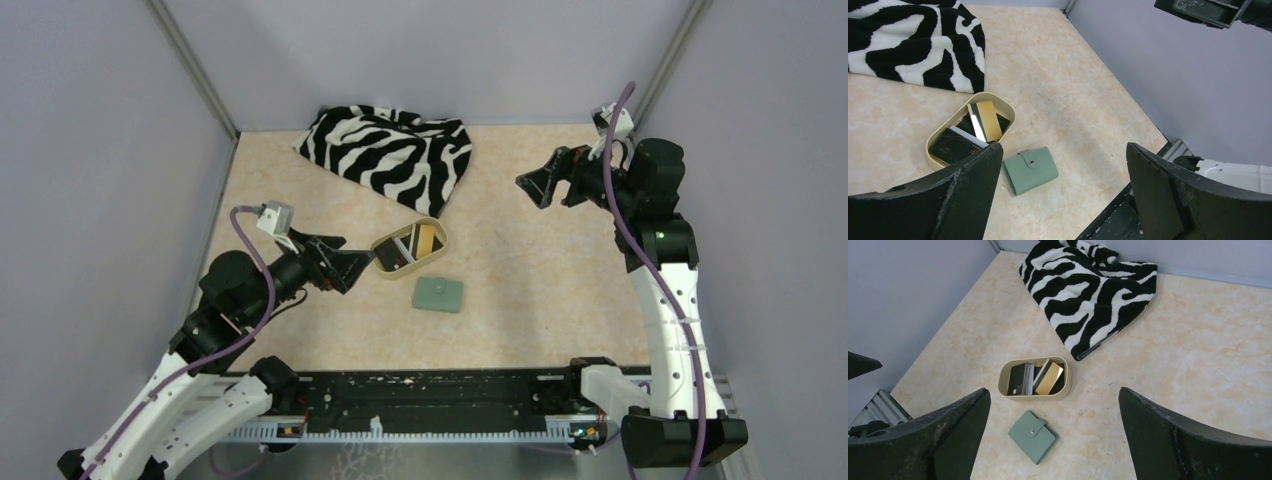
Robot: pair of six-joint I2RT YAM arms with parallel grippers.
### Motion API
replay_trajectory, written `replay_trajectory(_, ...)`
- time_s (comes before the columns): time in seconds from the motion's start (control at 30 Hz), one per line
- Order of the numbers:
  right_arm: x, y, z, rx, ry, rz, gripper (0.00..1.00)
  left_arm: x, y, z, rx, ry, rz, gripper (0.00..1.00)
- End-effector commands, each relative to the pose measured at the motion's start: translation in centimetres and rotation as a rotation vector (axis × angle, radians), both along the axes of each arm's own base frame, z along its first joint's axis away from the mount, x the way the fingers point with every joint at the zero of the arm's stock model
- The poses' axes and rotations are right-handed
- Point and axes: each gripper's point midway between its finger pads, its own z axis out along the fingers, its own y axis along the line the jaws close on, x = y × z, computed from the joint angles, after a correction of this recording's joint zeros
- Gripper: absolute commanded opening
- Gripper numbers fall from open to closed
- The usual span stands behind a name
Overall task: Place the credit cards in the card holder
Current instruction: Reset both arms
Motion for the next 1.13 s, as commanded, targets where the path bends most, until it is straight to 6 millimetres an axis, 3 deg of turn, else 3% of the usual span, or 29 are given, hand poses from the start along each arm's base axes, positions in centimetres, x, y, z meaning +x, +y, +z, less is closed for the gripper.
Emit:
replay_trajectory(0.0, 0.3, -0.3, 2.3, -0.011, -0.078, -0.013, 0.99, 0.0, 0.4, -0.1, 0.006, -0.014, 0.014, 0.99)
replay_trajectory(0.37, 0.5, -0.5, 2.1, -0.011, -0.075, -0.019, 0.98, 0.2, 0.3, -0.6, 0.024, -0.011, 0.014, 0.99)
replay_trajectory(0.6, 1.4, -0.5, 0.6, 0.015, -0.042, -0.037, 0.98, 2.5, 1.8, -1.0, 0.053, -0.003, 0.162, 0.99)
replay_trajectory(0.87, 2.9, -1.4, 0.5, 0.010, -0.040, -0.100, 0.98, 4.2, 0.3, -0.3, 0.077, -0.028, 0.146, 0.99)
replay_trajectory(1.1, 3.5, -2.0, 0.7, -0.037, -0.065, -0.123, 0.99, 4.3, 0.0, 0.4, 0.104, -0.060, 0.130, 0.99)
